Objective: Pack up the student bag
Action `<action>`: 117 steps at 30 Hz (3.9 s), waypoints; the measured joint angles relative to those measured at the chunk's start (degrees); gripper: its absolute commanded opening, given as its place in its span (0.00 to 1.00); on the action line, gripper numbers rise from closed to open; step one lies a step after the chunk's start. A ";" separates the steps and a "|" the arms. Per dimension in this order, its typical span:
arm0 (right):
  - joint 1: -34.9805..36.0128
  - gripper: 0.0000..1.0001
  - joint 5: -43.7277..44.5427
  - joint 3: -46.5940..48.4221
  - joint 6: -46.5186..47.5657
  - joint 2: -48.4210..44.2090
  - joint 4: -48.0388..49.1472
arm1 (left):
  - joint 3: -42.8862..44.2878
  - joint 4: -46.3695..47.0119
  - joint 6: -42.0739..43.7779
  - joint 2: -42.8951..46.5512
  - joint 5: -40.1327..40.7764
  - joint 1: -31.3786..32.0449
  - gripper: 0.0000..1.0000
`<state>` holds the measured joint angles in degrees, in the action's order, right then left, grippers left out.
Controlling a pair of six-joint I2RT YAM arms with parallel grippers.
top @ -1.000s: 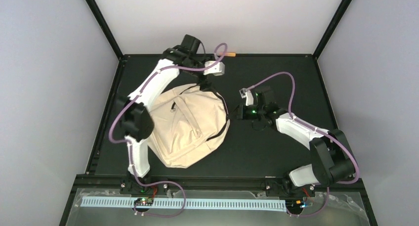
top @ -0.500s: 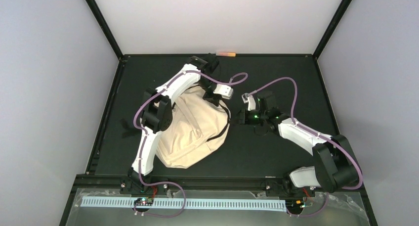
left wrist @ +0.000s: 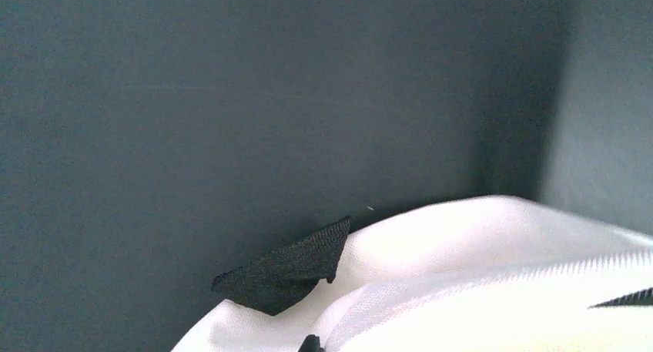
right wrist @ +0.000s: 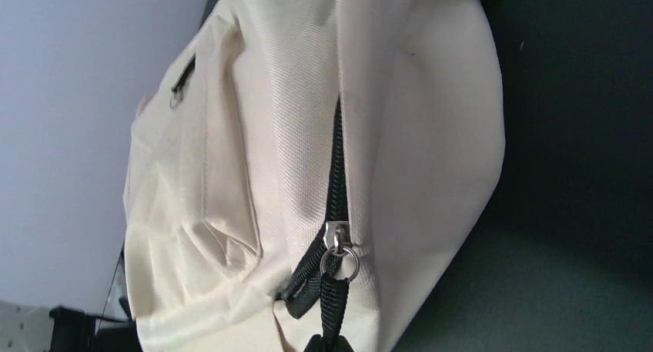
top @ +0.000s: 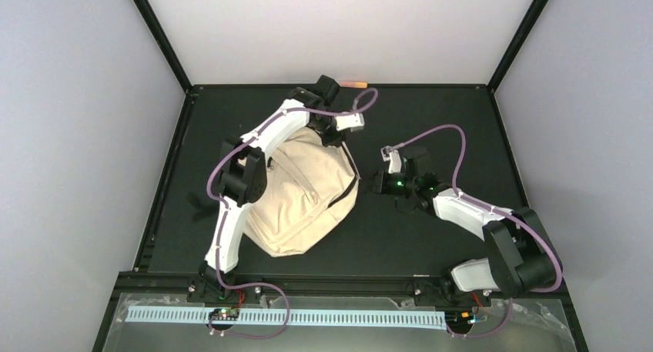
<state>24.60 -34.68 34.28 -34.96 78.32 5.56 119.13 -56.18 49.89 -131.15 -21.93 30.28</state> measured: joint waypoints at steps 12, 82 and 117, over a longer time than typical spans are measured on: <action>4.00 0.01 3.08 -1.18 -12.13 8.66 25.29 | -0.94 3.28 -33.73 7.10 -1.60 -9.09 0.01; 8.20 0.01 -10.67 14.97 3.06 5.86 17.81 | -16.11 3.04 -19.61 38.42 -8.09 -9.16 0.02; 8.55 0.08 -4.44 9.31 10.88 -1.40 7.48 | -7.76 -8.35 -15.72 36.65 -6.56 -4.50 0.02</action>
<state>33.15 -39.11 43.59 -24.08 76.93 13.04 111.37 -64.53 34.17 -94.50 -28.49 25.78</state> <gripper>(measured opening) 0.104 0.016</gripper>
